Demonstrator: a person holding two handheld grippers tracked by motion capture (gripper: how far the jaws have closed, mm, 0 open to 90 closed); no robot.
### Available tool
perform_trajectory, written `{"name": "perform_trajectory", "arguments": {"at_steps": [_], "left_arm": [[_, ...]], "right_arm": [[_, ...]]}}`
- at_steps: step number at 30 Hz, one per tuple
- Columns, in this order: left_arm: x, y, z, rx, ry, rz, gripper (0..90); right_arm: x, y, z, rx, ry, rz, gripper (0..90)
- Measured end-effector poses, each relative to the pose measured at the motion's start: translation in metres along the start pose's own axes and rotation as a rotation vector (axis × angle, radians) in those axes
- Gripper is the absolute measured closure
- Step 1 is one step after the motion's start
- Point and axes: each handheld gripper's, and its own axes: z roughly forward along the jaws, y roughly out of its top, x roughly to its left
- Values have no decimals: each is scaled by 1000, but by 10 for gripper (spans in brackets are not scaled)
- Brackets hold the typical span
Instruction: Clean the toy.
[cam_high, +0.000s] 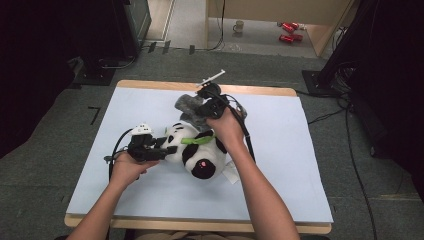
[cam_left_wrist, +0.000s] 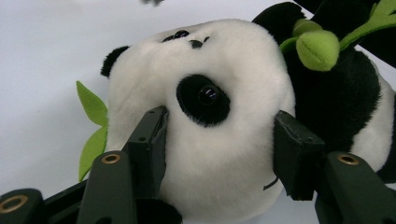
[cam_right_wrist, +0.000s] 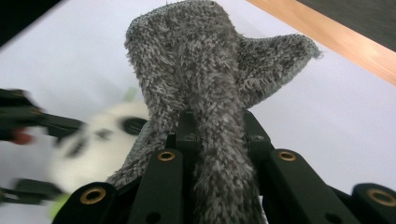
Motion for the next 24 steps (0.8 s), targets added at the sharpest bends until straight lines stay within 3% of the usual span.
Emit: {"name": "perform_trajectory", "arguments": {"at_steps": [3, 7, 10, 12, 16, 18, 21, 24], "left_arm": [[0, 0, 0, -3, 0, 0, 429], [1, 0, 0, -4, -3, -2, 428], [2, -1, 0, 2, -6, -14, 428], [3, -1, 1, 2, -11, -21, 429], [0, 0, 2, -1, 3, -20, 431], [0, 0, 2, -2, 4, -28, 431], [-1, 0, 2, -1, 9, -22, 435], [-1, 0, 3, -3, 6, -23, 438]], "right_arm": [[17, 5, 9, -3, 42, -8, 741], [34, 2, 33, 37, 112, -16, 741], [38, -5, 48, 75, 117, -13, 740], [35, -10, 49, 61, 115, -2, 739], [28, -18, 46, 60, 57, -17, 740], [18, -24, 44, 69, 33, 0, 741], [4, -35, 41, 72, 39, 48, 744], [-2, -43, 37, 75, 15, 40, 744]]}}
